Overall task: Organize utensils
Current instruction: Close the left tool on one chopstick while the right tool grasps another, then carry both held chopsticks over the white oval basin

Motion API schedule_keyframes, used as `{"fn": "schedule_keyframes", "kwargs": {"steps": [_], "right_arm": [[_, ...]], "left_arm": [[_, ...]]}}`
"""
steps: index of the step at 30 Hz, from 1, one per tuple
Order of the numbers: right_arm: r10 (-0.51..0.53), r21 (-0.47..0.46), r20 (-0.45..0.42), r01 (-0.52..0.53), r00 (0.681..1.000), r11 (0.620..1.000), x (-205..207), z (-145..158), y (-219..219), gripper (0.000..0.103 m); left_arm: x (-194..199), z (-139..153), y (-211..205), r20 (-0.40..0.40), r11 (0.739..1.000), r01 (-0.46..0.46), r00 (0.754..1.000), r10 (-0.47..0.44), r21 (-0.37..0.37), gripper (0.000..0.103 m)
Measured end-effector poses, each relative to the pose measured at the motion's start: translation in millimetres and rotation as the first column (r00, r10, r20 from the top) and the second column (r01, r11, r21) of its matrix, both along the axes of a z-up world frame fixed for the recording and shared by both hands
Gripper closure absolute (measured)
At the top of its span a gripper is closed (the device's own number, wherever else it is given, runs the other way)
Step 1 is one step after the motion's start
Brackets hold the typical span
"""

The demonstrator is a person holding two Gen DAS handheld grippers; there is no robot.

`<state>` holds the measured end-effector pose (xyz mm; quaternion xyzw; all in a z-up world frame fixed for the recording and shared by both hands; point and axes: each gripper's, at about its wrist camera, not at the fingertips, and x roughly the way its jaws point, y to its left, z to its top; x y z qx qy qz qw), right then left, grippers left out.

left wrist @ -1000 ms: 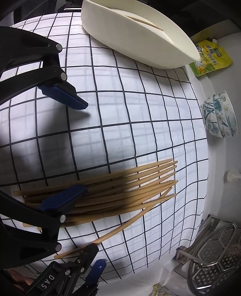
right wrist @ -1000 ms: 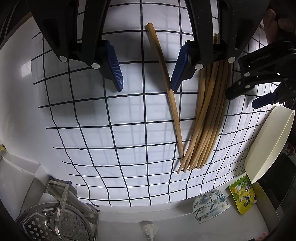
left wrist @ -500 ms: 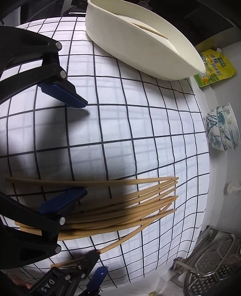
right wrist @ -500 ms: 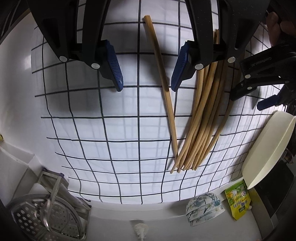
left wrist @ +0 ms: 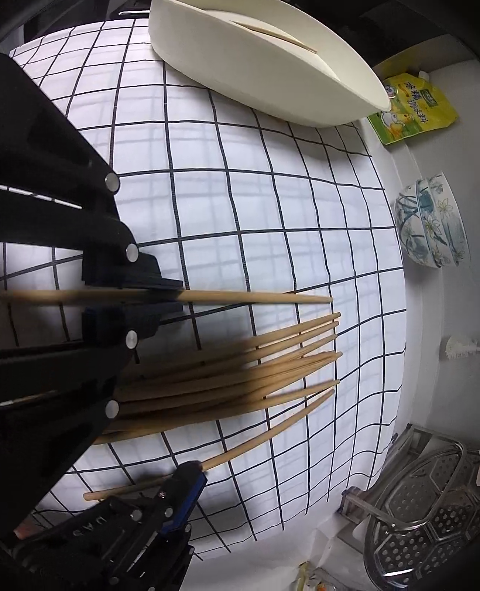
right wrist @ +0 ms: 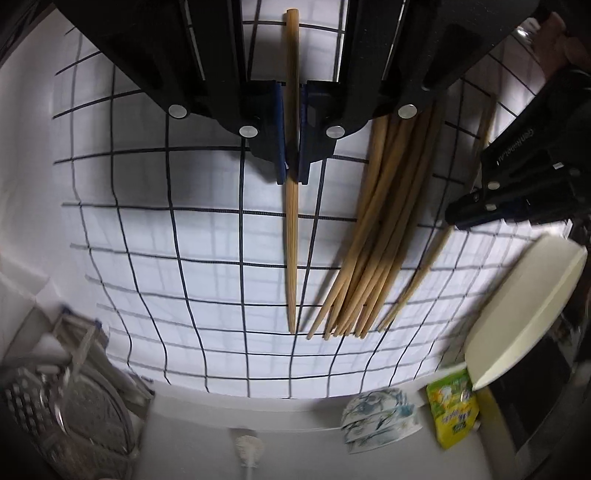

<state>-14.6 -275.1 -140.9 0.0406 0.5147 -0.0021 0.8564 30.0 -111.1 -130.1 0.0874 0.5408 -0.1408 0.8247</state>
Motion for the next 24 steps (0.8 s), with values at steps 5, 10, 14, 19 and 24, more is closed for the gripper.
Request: {"fn": "schedule_keyframes", "kwargs": {"steps": [5, 10, 14, 19, 24], "right_arm": [[-0.069, 0.061, 0.001, 0.068, 0.998, 0.996, -3, 5, -16, 0.097], [-0.092, 0.077, 0.023, 0.09, 0.995, 0.993, -5, 20, -19, 0.097], [-0.09, 0.088, 0.059, 0.084, 0.994, 0.993, -4, 41, -11, 0.097], [-0.057, 0.098, 0.124, 0.045, 0.991, 0.994, 6, 73, 15, 0.097], [0.018, 0.108, 0.189, -0.039, 0.982, 0.993, 28, 101, 61, 0.097]], "left_arm": [[3, 6, 8, -0.007, 1.0, -0.012, 1.0, 0.012, -0.014, 0.096], [6, 23, 18, 0.019, 0.999, -0.02, 1.0, 0.021, -0.041, 0.096], [6, 44, 28, 0.056, 0.998, -0.016, 0.998, 0.02, -0.067, 0.096], [13, 74, 55, 0.108, 0.995, -0.041, 0.993, 0.051, -0.09, 0.096], [24, 100, 100, 0.15, 0.987, -0.118, 0.98, 0.133, -0.11, 0.096]]}}
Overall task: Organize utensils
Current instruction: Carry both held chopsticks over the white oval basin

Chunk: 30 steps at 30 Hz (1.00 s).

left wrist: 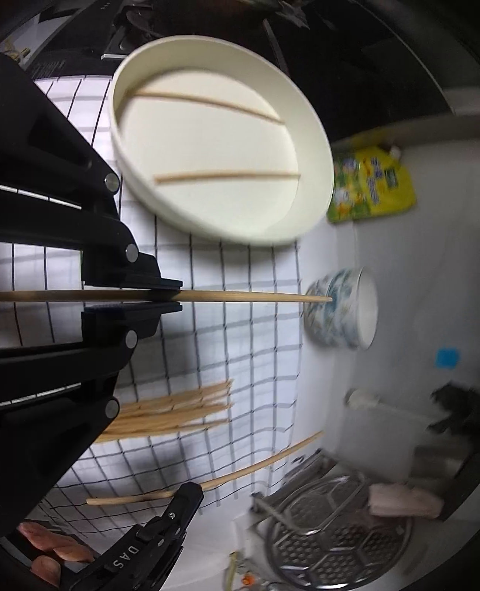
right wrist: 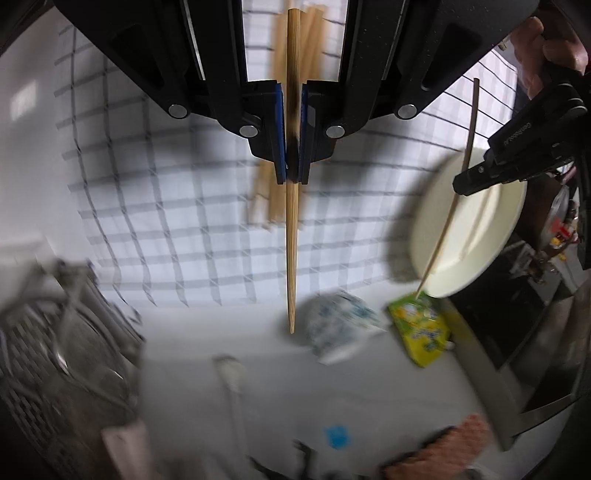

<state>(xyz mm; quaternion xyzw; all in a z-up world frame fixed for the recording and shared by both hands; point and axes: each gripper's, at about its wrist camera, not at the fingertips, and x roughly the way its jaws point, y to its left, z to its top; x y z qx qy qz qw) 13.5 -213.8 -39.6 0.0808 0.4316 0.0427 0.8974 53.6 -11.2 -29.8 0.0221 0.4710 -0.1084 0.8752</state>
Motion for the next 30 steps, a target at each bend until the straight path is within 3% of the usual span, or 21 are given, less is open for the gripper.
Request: {"fn": "schedule_keyframes", "kwargs": {"steps": [5, 14, 22, 30], "right_arm": [[0.096, 0.015, 0.028, -0.096, 0.995, 0.995, 28, 10, 57, 0.097], [0.276, 0.048, 0.026, -0.277, 0.961, 0.96, 86, 8, 176, 0.097], [0.301, 0.078, -0.071, -0.296, 0.951, 0.952, 131, -26, 236, 0.097], [0.266, 0.066, -0.163, -0.258, 0.95, 0.964, 150, -62, 248, 0.097]], "left_arm": [[11, 18, 57, 0.055, 0.996, -0.093, 0.994, 0.093, 0.011, 0.096], [44, 22, 141, 0.083, 0.981, -0.191, 0.979, 0.188, 0.038, 0.096], [80, -5, 182, 0.036, 0.974, -0.22, 0.975, 0.219, 0.05, 0.096], [99, -30, 195, -0.013, 0.977, -0.205, 0.979, 0.206, 0.06, 0.096]]}}
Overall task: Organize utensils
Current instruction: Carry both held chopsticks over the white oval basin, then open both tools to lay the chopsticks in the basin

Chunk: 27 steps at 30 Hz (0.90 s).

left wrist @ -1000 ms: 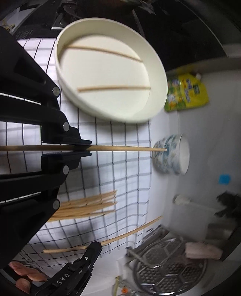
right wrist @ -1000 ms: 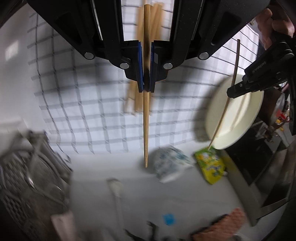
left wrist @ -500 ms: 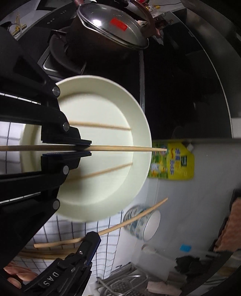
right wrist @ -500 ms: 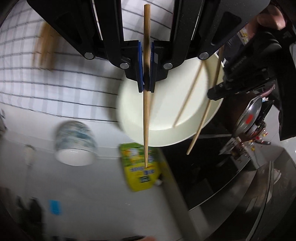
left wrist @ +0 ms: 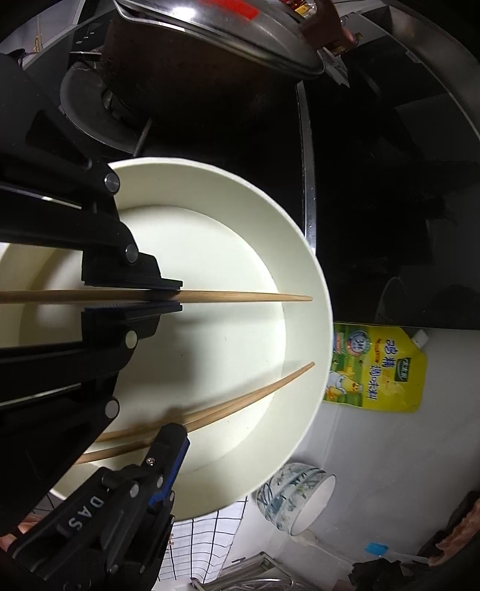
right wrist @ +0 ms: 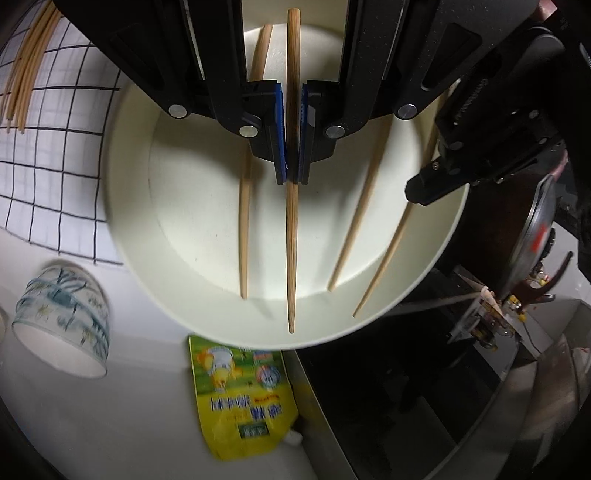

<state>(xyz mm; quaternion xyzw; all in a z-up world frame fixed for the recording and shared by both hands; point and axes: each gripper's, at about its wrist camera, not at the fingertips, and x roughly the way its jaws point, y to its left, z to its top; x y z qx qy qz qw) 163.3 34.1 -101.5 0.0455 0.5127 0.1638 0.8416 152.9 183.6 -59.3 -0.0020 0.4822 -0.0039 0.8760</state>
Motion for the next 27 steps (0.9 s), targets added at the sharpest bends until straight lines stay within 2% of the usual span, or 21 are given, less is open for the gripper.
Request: {"fn": "schedule_keyframes", "kwargs": {"steps": [5, 9, 11, 13, 15, 18, 21, 27], "right_arm": [[-0.022, -0.013, -0.028, 0.022, 0.999, 1.0, 2, -12, -5, 0.097], [-0.039, -0.03, -0.012, 0.039, 0.999, 0.999, -1, -10, -10, 0.096], [-0.047, -0.028, 0.001, 0.047, 0.999, 0.998, -2, -7, -11, 0.093], [-0.054, -0.035, 0.016, 0.055, 0.998, 0.998, -3, -3, -14, 0.091], [-0.057, -0.03, 0.022, 0.057, 0.998, 0.998, -4, 0, -16, 0.091], [-0.06, -0.031, 0.031, 0.061, 0.998, 0.998, -8, 3, -18, 0.088], [-0.058, -0.031, 0.036, 0.059, 0.998, 0.998, -12, 7, -17, 0.086], [-0.057, -0.027, 0.05, 0.058, 0.997, 0.998, -20, 18, -21, 0.08]], "left_arm": [[5, -10, -1, -0.021, 1.0, 0.01, 1.0, -0.01, -0.01, 0.096], [7, -12, -2, -0.033, 1.0, 0.01, 0.999, -0.011, -0.023, 0.095], [7, -10, -2, -0.027, 1.0, 0.004, 1.0, -0.005, -0.03, 0.085], [6, -7, -1, -0.014, 1.0, -0.003, 1.0, 0.003, -0.03, 0.065], [3, -4, 0, 0.001, 1.0, -0.008, 1.0, 0.008, -0.029, 0.058], [-1, -1, 1, 0.007, 0.999, -0.014, 1.0, 0.014, -0.029, 0.056], [-5, 2, 3, 0.017, 0.999, -0.028, 0.999, 0.028, -0.025, 0.042], [-14, 11, 5, 0.031, 0.999, -0.037, 0.999, 0.037, -0.015, 0.04]]}}
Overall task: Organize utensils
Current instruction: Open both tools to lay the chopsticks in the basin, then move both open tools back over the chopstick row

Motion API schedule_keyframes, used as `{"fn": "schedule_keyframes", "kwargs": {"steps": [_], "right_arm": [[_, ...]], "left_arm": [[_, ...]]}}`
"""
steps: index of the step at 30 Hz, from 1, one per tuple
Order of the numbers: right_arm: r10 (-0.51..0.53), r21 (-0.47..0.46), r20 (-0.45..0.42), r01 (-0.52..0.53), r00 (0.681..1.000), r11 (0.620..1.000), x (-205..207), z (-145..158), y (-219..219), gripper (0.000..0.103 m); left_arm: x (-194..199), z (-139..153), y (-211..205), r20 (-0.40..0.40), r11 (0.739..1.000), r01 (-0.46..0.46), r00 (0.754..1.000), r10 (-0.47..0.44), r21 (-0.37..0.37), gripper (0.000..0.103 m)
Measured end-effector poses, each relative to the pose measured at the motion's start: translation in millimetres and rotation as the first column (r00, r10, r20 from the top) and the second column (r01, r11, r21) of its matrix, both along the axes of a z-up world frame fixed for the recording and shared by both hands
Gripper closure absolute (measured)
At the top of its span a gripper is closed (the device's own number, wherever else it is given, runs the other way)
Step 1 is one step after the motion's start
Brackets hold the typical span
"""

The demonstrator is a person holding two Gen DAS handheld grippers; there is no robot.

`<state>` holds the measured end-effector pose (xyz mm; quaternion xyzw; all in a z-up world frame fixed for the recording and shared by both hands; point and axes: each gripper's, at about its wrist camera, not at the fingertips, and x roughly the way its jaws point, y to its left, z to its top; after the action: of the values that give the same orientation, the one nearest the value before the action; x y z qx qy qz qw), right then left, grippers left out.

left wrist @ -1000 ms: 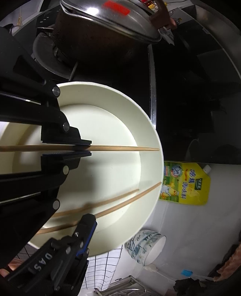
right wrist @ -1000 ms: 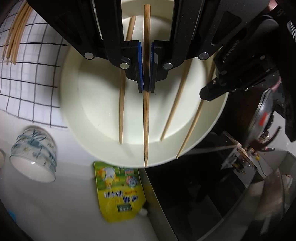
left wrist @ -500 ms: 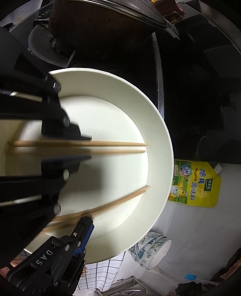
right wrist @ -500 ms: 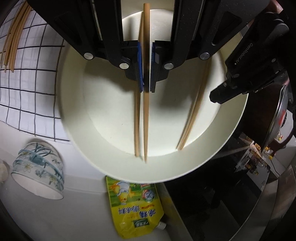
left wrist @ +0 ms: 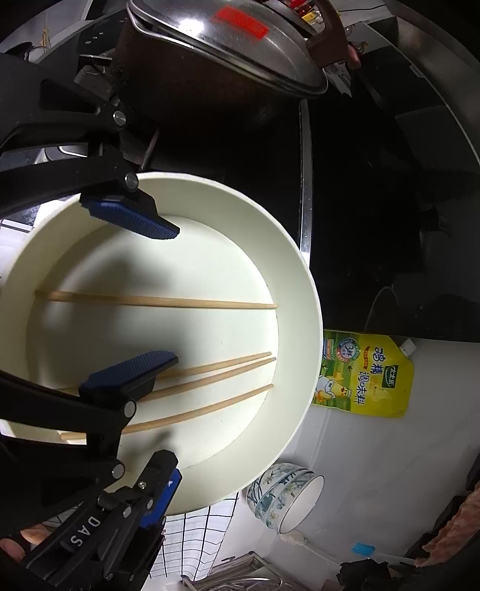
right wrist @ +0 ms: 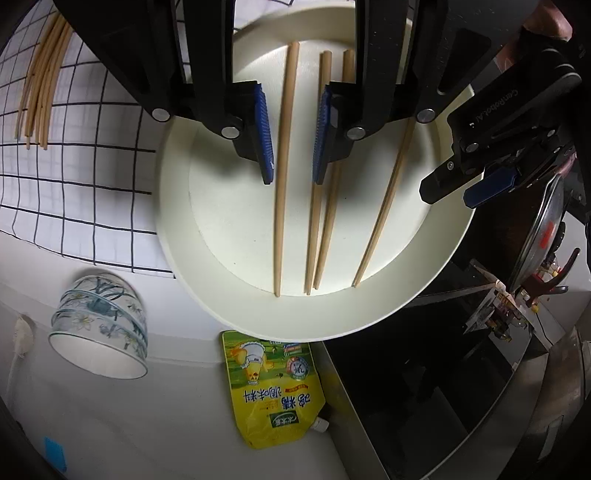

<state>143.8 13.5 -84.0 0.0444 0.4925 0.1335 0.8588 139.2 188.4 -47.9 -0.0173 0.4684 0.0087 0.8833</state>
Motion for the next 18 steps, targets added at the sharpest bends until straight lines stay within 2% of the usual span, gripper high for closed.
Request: {"fn": "schedule_keyframes", "kwargs": {"steps": [3, 10, 18], "right_arm": [[-0.001, 0.002, 0.007, 0.001, 1.0, 1.0, -7, 6, -3, 0.078], [-0.008, 0.012, 0.021, 0.008, 1.0, 1.0, -23, 16, -13, 0.076], [-0.009, 0.01, 0.049, 0.008, 0.999, 1.0, -45, 33, -29, 0.07]], "left_arm": [[-6, 5, 0, 0.011, 1.0, -0.003, 1.0, 0.003, 0.004, 0.036], [-17, 14, -3, 0.019, 1.0, -0.004, 1.0, 0.003, 0.02, 0.036], [-35, 30, -17, 0.042, 1.0, 0.0, 0.999, -0.001, 0.031, 0.029]]}}
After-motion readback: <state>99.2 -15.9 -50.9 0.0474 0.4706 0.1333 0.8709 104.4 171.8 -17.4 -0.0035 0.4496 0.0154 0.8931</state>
